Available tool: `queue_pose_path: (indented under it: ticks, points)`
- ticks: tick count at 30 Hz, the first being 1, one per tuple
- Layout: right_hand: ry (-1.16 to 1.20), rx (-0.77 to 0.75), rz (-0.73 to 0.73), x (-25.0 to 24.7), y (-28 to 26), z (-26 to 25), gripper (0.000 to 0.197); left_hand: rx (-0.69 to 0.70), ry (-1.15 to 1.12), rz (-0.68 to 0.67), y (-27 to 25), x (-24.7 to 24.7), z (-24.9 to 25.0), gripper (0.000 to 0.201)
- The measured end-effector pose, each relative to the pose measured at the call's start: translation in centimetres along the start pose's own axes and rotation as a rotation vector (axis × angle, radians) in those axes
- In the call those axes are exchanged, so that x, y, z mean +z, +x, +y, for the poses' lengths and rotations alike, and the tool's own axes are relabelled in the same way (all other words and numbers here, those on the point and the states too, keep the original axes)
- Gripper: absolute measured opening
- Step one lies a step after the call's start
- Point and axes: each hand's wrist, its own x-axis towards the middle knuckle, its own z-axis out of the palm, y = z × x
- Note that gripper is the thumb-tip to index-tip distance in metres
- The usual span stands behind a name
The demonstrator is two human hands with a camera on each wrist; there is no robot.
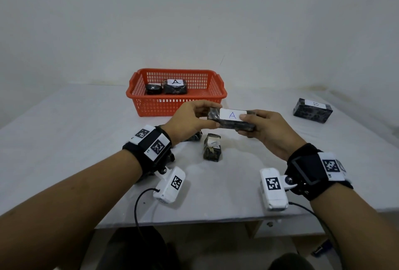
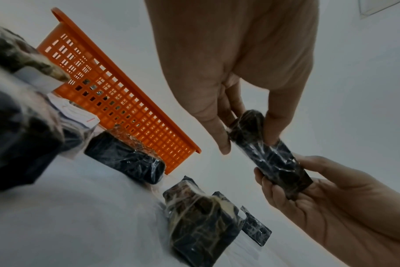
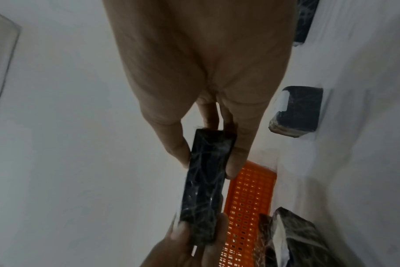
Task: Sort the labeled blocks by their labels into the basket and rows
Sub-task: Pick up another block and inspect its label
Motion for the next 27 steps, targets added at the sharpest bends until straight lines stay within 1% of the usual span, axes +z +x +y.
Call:
queue_pose_path:
  ticks: [3,5,8,10,14,16,20,24,27]
  points:
    - [-0.020,-0.042,0.002,-0.1,-0.2,0.0,0.028,-0.105,-0.164,-0.055,0.1,0.3,0.1,0.032]
    - [-0.025,-0.058,0.008,-0.1,-0.2,-0.1,0.026,-0.139,-0.201,-0.046,0.1,0.4,0.1,0.027]
    - [-0.009,-0.042,0.032,0.1,-0.2,-0.1,0.029,-0.124,-0.194,-0.001,0.2,0.6,0.0,0.023]
    - [0.003,-0.026,0.054,0.3,-0.2,-0.3,0.027,-0.122,-0.204,0.018,0.2,0.7,0.0,0.022]
    - [-0.099,-0.031,0.064,0.3,-0.3,-0.6,0.018,-0.129,-0.278,-0.004,0.0,0.7,-0.2,0.022]
    - [-0.096,-0.027,0.059,0.3,-0.4,-0.7,0.016,-0.121,-0.292,-0.013,0.0,0.6,-0.3,0.024]
    - [-0.059,-0.039,0.033,1.0,-0.7,-0.7,0.031,-0.108,-0.238,0.010,0.2,0.6,-0.3,0.026]
    - [-0.084,-0.064,0.058,1.2,-0.8,-0.5,0.034,-0.106,-0.246,-0.015,0.2,0.6,-0.5,0.029]
    - [-0.066,-0.055,0.044,1.3,-0.8,-0.5,0.032,-0.111,-0.230,0.019,0.0,0.5,-0.8,0.027]
